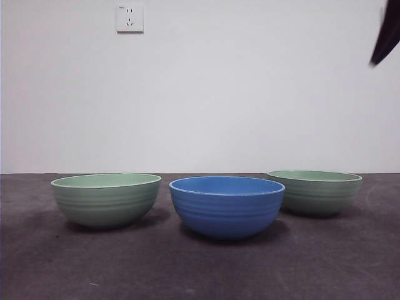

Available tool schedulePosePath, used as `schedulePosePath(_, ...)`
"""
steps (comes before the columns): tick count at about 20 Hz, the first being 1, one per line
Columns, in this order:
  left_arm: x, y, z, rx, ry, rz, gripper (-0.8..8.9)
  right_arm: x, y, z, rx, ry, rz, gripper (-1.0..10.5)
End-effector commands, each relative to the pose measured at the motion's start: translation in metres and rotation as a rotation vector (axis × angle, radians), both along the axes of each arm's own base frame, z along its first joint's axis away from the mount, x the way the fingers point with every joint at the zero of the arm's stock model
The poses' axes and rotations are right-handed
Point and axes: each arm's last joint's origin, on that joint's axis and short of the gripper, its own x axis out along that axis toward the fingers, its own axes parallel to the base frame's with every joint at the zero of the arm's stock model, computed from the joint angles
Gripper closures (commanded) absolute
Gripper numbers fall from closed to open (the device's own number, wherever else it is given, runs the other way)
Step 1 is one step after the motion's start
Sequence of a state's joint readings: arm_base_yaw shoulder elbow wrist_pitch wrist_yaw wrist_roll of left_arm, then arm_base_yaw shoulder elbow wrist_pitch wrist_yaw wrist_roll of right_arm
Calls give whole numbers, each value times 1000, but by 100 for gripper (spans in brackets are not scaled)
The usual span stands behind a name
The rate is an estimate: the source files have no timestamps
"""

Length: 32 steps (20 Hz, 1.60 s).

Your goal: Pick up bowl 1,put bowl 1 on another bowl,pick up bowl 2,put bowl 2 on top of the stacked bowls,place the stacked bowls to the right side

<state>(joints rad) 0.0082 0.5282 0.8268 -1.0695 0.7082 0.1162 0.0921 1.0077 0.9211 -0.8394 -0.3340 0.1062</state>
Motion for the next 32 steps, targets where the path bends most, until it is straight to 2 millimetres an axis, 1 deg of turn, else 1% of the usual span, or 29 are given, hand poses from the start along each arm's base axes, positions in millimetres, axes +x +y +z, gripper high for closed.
schedulePosePath(1, 0, 0, 0, 6, -13, -9, 212, 25, 2, -13, 14, 34, -38, 444)
schedulePosePath(6, 0, 0, 0, 6, -13, -8, 212, 69, 4, -42, -43, 72, -98, 446)
schedulePosePath(9, 0, 0, 0, 6, -13, -9, 212, 88, 6, -60, -57, 91, -121, 447)
schedulePosePath(14, 0, 0, 0, 6, -13, -9, 212, 110, 7, -84, -60, 94, -144, 457)
schedulePosePath(16, 0, 0, 0, 6, -13, -9, 212, 117, 8, -92, -60, 94, -163, 512)
schedulePosePath(18, 0, 0, 0, 6, -12, -9, 212, 123, 8, -99, -49, 92, -176, 542)
schedulePosePath(21, 0, 0, 0, 6, -12, -9, 212, 128, 8, -105, -60, 81, -198, 542)
schedulePosePath(23, 0, 0, 0, 7, -12, -8, 212, 131, 8, -108, -58, 79, -200, 567)
schedulePosePath(25, 1, 0, 0, 7, -7, -8, 212, 132, 9, -112, -58, 84, -198, 646)
schedulePosePath(27, 2, 0, 0, 7, -4, -8, 212, 133, 9, -114, -60, 92, -198, 690)
schedulePosePath(32, 3, 0, -1, 7, 2, -8, 212, 135, 9, -116, -58, 81, -198, 843)
